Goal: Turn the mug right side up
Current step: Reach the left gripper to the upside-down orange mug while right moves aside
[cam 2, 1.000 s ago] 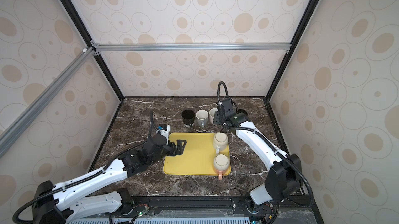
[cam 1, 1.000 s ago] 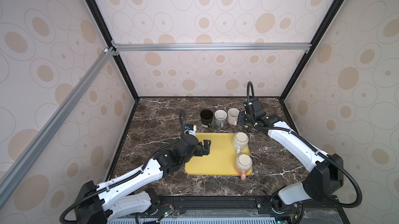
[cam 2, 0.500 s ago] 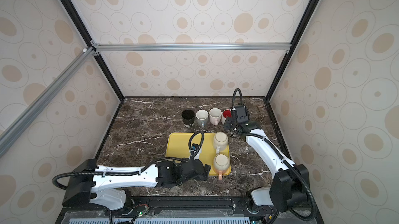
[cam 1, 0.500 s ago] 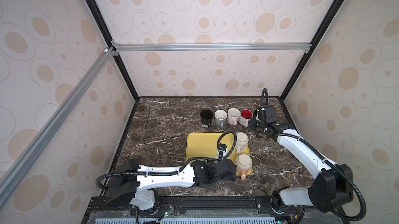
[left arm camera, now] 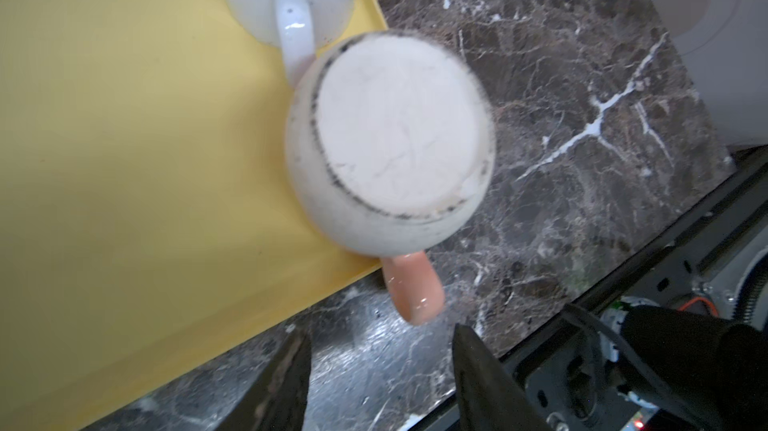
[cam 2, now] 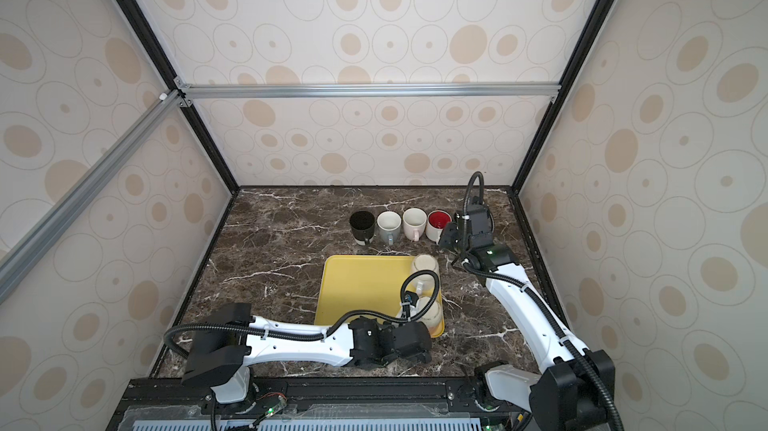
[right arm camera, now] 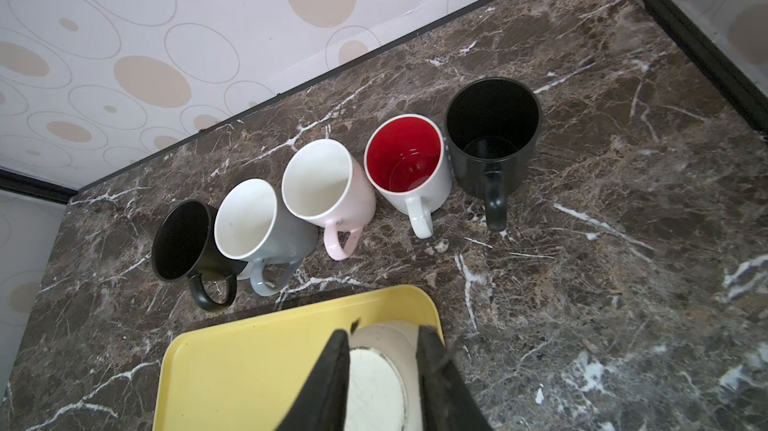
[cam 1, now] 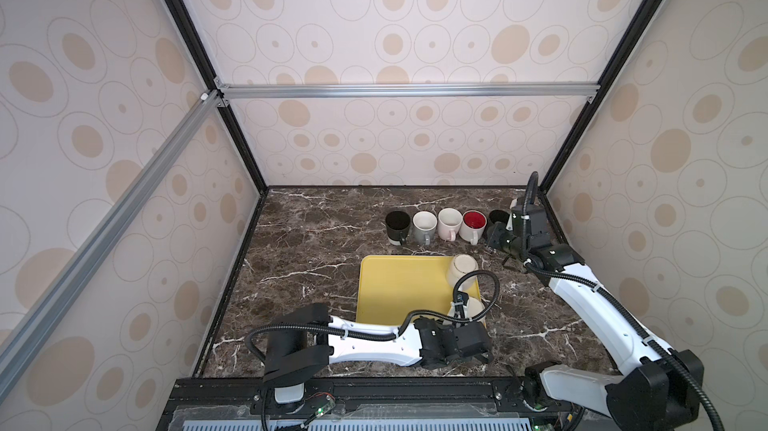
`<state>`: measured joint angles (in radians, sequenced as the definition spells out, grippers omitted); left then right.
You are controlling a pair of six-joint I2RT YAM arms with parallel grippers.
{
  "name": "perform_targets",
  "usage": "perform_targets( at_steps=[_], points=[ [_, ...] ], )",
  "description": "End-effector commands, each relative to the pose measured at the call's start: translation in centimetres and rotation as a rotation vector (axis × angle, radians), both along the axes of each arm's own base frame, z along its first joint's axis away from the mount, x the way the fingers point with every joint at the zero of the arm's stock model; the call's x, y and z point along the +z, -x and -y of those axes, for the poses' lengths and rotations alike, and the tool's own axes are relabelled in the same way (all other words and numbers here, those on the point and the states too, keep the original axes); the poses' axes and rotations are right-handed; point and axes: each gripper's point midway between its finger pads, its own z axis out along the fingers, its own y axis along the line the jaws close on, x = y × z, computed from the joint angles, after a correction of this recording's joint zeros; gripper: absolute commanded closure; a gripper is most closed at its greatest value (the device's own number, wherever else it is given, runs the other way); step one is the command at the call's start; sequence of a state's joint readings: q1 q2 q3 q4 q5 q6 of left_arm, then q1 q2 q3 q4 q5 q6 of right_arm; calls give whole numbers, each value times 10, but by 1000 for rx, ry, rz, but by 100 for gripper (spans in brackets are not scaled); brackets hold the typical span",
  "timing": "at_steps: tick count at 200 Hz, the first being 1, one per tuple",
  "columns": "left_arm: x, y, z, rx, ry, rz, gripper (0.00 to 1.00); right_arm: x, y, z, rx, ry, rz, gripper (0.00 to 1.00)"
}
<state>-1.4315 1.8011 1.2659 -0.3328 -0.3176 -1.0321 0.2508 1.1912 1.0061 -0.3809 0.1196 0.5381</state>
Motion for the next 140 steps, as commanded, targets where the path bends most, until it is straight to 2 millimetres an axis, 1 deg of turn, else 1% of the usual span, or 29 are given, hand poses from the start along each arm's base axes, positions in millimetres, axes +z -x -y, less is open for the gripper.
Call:
perform_targets(
  at_steps=[1,33,70,108,140],
  points=[
    [-3,5,8,-21,-45,-21,44,3,5,3,-12,-19,17,70],
    [-16,9,18,-29,-90,-62,45,6,8,5,-11,-31,27,70],
    [-24,9,26,-21,-112,-75,46,4,10,3,1,-56,26,70],
    [-29,4,29,-4,-126,-76,48,5,12,-1,16,-84,37,70],
    [-33,-7,28,14,-131,-82,49,6,13,-3,23,-98,52,71]
  ],
)
